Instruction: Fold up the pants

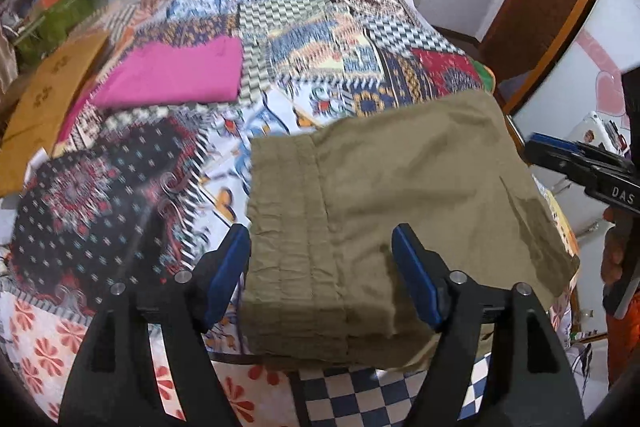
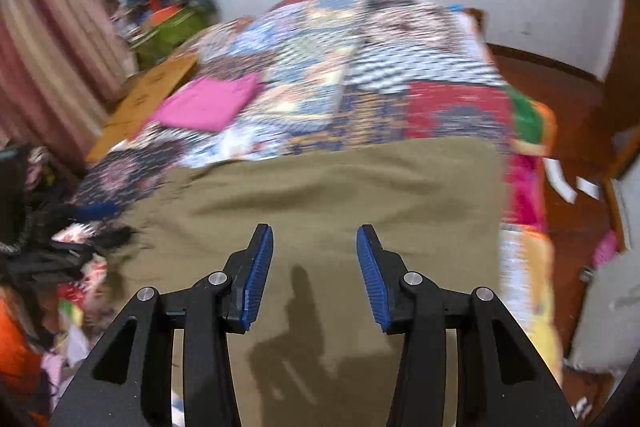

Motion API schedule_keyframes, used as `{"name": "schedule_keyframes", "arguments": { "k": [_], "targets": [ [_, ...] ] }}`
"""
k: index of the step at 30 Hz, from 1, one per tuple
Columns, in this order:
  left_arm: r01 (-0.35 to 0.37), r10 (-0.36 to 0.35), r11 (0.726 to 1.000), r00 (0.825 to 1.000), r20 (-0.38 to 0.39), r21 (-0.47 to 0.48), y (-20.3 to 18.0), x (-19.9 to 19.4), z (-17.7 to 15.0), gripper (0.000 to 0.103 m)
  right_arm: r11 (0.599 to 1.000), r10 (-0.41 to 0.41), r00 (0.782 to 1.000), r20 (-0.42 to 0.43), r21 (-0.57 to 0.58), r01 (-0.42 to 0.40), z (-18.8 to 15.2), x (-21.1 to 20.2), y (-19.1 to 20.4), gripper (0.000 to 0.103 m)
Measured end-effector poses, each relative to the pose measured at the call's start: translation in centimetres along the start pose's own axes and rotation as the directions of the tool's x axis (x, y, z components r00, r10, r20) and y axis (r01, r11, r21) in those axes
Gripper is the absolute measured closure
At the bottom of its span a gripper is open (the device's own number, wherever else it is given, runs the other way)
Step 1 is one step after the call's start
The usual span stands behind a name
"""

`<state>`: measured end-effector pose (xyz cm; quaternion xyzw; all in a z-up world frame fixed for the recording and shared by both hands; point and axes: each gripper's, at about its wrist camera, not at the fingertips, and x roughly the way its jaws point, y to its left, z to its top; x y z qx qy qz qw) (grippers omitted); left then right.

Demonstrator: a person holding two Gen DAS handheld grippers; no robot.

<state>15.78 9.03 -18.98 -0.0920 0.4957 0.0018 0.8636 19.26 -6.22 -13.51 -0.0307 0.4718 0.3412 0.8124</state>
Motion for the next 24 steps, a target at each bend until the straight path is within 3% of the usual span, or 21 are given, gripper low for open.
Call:
{"name": "schedule_keyframes", "arguments": {
  "k": [2,6,9,13,16,19,24],
  "targets": [
    [-0.019,0.019,1.0,1.0,-0.012,0.012,-0.2,0.9,-0.5,0.03,0.999,0.022,0.998,-0.061,-0.03,-0.024,-0.3,2.5,1.7,0.063],
    [-0.005,0.005,1.0,1.0,-0.026,0.0,0.5,2.1,-1.2,0.026,0.996,-0.021,0.989,-0.148,-0.087,0.008,-2.3,5.4,2.6,0.063],
    [0.034,-0.035,0.999,0.999,-0.036,-0.037,1.5,2.7,-1.4,0.019,0.998,-0.016,0.99,-0.141,-0.064,0.007,-3.8,4.1,1.2,0.058],
    [0.049,-0.05,0.997,0.998,-0.03,-0.055,2.0,3.1,-1.6,0.014,0.996,-0.088,0.981,-0.172,-0.04,0.082,-5.6,2.3,-1.5,0.054],
    [0.027,-0.027,0.999,1.0,-0.014,-0.034,1.7,3.0,-1.7,0.013,0.989,-0.143,0.971,-0.191,0.018,0.149,-7.7,1.2,-4.5,0.042],
    [-0.005,0.005,1.0,1.0,-0.002,-0.004,1.3,2.7,-1.7,0.013,0.969,-0.224,0.954,-0.198,0.063,0.241,-9.5,-0.6,-6.9,0.042],
    [-0.035,0.035,0.999,0.999,-0.007,-0.003,1.2,2.2,-1.2,0.014,0.94,-0.287,0.937,-0.197,0.13,0.315,-11.3,-3.3,-8.8,0.041]
  ]
}}
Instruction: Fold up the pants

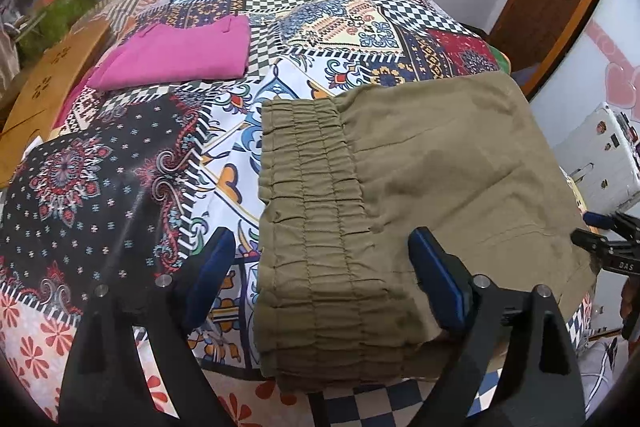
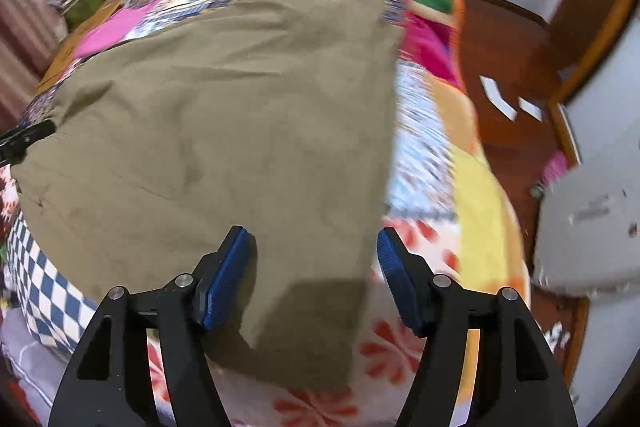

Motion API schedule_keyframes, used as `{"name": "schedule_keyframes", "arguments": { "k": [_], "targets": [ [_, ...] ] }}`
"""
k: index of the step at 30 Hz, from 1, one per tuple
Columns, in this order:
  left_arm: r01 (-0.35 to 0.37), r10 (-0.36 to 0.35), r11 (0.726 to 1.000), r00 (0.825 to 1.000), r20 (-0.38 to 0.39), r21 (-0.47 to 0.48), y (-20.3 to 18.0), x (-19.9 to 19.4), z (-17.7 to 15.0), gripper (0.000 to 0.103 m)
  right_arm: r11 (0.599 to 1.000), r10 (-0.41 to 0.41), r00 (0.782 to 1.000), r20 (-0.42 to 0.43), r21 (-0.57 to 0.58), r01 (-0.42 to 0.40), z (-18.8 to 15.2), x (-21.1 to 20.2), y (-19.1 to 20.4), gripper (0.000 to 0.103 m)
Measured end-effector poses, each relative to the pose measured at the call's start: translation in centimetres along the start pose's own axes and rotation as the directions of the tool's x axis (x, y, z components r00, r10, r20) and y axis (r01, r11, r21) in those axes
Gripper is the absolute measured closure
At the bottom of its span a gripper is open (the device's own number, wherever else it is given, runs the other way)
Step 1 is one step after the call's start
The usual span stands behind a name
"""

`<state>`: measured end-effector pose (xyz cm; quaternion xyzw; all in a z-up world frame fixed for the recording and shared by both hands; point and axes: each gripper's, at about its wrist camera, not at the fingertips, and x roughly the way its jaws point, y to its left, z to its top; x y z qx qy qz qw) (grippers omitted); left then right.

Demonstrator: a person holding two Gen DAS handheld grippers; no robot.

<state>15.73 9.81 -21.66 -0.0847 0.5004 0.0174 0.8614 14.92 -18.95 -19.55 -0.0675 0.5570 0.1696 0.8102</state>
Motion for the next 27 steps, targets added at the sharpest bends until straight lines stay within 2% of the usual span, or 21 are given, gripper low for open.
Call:
{"name": "schedule_keyframes", "arguments": {
  "k": [3,5,9,12,16,19,24,25,27],
  "targets": [
    [-0.047,0.046,0.999,0.998,0.038,0.008,0.0,-1.9,0.2,0.016,0.999,0.003,0.999,0.033,0.034,-0.004,-0.2,-1.5,-0.7,0.041],
    [-0.045,0.045,0.999,0.997,0.07,-0.001,0.2,-3.6,0.2,0.015,0.999,0.012,0.997,0.073,0.046,-0.016,-0.1,-2.9,-1.0,0.041],
    [0.001,0.003,0.999,0.996,0.086,-0.048,1.0,-6.6,-0.4,0.015,0.999,0.019,0.984,0.179,0.034,-0.025,0.6,-5.6,0.2,0.039],
    [0.022,-0.015,0.995,0.997,0.074,-0.093,1.4,-7.7,-1.2,0.006,0.999,0.051,0.973,0.226,0.005,-0.054,1.2,-6.4,1.4,0.039],
    [0.089,-0.085,0.983,0.996,0.032,-0.16,1.5,-7.5,-2.6,0.006,0.995,0.101,0.961,0.256,-0.042,-0.093,1.9,-6.9,3.8,0.039],
    [0.171,-0.18,0.959,0.984,-0.016,-0.226,1.5,-6.4,-3.7,0.006,0.99,0.135,0.955,0.263,-0.077,-0.119,2.2,-6.8,5.3,0.039],
    [0.283,-0.325,0.906,0.942,-0.088,-0.316,0.8,-4.1,-5.2,0.006,0.978,0.182,0.948,0.259,-0.144,-0.149,3.1,-5.9,8.5,0.039],
    [0.296,-0.344,0.895,0.934,-0.095,-0.333,0.7,-3.8,-5.4,0.006,0.977,0.19,0.948,0.255,-0.149,-0.156,3.4,-5.6,8.9,0.039],
    [0.295,-0.346,0.888,0.934,-0.088,-0.351,0.5,-3.5,-5.6,0.005,0.973,0.205,0.948,0.243,-0.158,-0.17,3.8,-4.9,9.8,0.039]
  ]
}}
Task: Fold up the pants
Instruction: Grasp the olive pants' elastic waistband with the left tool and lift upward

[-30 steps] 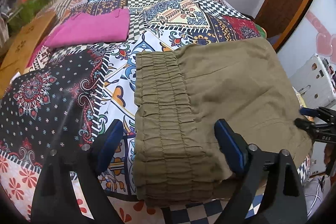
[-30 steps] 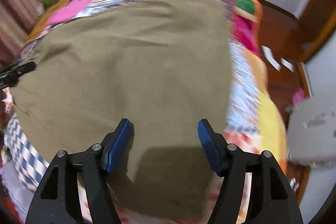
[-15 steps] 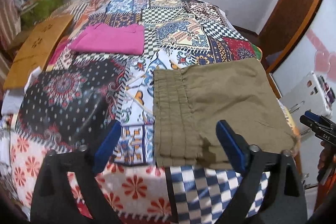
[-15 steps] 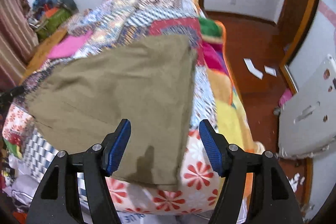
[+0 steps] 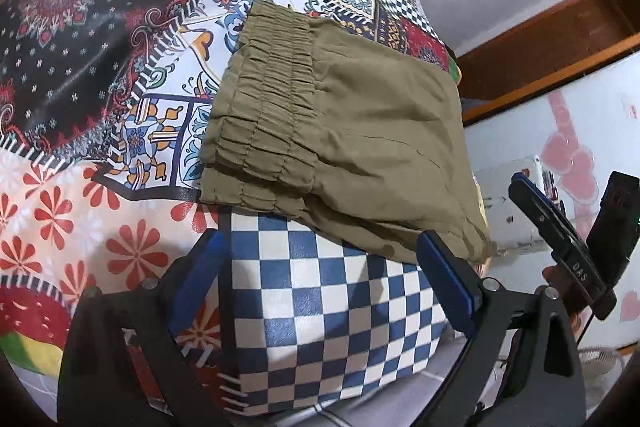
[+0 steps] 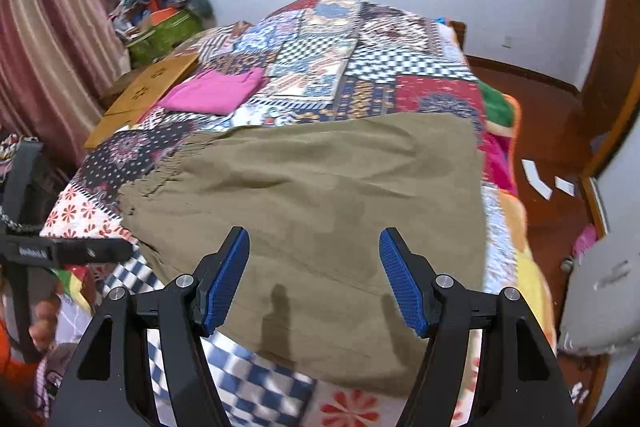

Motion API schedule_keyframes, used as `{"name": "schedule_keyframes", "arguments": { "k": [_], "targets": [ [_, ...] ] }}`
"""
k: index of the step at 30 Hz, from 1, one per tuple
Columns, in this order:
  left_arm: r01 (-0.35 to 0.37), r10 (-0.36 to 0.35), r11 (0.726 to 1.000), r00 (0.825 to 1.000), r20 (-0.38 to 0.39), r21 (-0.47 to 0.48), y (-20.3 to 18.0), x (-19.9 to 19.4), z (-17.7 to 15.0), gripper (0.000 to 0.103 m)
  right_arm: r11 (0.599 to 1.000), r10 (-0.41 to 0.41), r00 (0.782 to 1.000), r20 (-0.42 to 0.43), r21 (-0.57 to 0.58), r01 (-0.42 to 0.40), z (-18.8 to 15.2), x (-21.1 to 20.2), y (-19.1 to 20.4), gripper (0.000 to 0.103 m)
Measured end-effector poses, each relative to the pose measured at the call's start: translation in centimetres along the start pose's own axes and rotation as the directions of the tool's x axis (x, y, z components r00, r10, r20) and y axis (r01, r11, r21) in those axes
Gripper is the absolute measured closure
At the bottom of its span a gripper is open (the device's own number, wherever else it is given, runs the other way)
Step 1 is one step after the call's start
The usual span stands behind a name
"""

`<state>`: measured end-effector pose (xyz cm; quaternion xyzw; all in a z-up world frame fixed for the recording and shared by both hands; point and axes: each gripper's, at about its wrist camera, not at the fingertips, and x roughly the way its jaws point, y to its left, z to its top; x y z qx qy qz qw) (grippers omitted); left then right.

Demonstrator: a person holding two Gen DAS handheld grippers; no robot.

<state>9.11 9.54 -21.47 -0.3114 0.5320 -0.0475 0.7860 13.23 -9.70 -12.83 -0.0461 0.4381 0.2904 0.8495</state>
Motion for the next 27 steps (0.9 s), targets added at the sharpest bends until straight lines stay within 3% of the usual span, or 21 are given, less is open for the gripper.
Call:
{"name": "schedule_keyframes", "arguments": {
  "k": [9,14,20,23,27],
  "targets": [
    [0.079,-0.076,0.99,0.997,0.031,-0.115,0.8,0.8,2.2,0.002,0.999,0.041,0.986,-0.163,-0.014,-0.043,-1.6,5.8,0.7,0.039],
    [0.103,-0.094,0.982,0.993,0.066,-0.157,1.5,1.2,3.5,0.002,0.996,0.094,0.981,-0.17,0.023,-0.092,-2.2,5.8,0.0,0.039],
    [0.065,-0.051,0.988,0.994,0.1,-0.14,0.4,2.0,4.4,0.002,0.995,0.104,0.981,-0.167,0.028,-0.1,-2.4,5.8,0.1,0.038],
    [0.054,-0.038,0.99,0.992,0.116,-0.134,0.2,2.2,5.0,0.019,0.994,0.105,0.98,-0.167,0.031,-0.101,-2.3,6.0,0.2,0.038],
    [0.013,0.0,0.994,0.993,0.115,-0.107,0.4,2.7,5.7,0.054,0.996,0.089,0.982,-0.166,0.039,-0.084,-2.3,6.0,0.0,0.038]
  ]
}}
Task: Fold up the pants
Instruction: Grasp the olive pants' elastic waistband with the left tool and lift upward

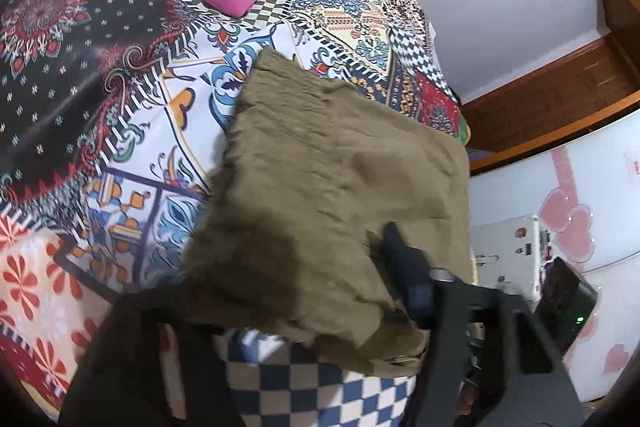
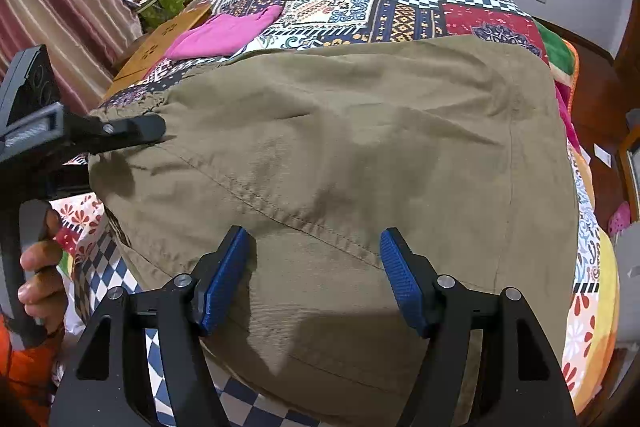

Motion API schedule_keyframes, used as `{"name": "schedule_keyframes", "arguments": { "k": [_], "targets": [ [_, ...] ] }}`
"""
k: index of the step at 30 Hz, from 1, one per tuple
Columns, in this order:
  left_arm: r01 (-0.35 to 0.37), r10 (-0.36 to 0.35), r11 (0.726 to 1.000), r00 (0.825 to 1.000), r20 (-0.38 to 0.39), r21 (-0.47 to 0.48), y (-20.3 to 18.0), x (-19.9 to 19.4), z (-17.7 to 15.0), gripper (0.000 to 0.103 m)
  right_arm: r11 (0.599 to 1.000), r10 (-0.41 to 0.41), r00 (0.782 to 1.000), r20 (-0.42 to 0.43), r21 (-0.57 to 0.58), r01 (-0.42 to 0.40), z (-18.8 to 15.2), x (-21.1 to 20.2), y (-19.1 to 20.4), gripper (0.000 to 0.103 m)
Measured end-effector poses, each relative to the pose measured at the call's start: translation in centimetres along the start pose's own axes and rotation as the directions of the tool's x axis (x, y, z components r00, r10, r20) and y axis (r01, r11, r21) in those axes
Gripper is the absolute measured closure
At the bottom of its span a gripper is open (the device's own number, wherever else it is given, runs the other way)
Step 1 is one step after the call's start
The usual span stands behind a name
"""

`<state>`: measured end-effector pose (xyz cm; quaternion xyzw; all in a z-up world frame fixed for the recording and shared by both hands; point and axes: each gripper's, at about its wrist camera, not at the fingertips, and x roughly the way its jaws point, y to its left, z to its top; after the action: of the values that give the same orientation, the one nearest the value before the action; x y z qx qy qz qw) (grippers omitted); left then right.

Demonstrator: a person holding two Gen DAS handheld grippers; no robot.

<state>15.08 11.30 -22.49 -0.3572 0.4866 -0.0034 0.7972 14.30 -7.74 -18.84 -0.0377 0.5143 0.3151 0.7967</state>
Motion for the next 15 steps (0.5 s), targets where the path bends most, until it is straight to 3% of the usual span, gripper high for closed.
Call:
{"name": "schedule_keyframes", "arguments": {
  "k": [5,10,15],
  "targets": [
    [0.001,-0.002,0.999,1.0,0.026,0.034,0.2,-0.5,-0.1,0.065,1.0,-0.003,1.0,-0.01,0.0,0.003,0.3,-0.4,0.1,0.038],
    [-0.088,0.069,0.986,0.989,0.13,0.143,-1.4,-3.1,-0.8,0.07,0.999,-0.016,1.0,0.01,-0.034,0.017,1.2,-1.6,1.1,0.038],
    [-0.184,0.145,0.964,0.968,0.206,0.19,-0.9,-6.1,-1.2,0.07,0.998,0.04,0.997,0.067,-0.052,-0.036,3.0,-3.0,3.1,0.038]
  ]
}}
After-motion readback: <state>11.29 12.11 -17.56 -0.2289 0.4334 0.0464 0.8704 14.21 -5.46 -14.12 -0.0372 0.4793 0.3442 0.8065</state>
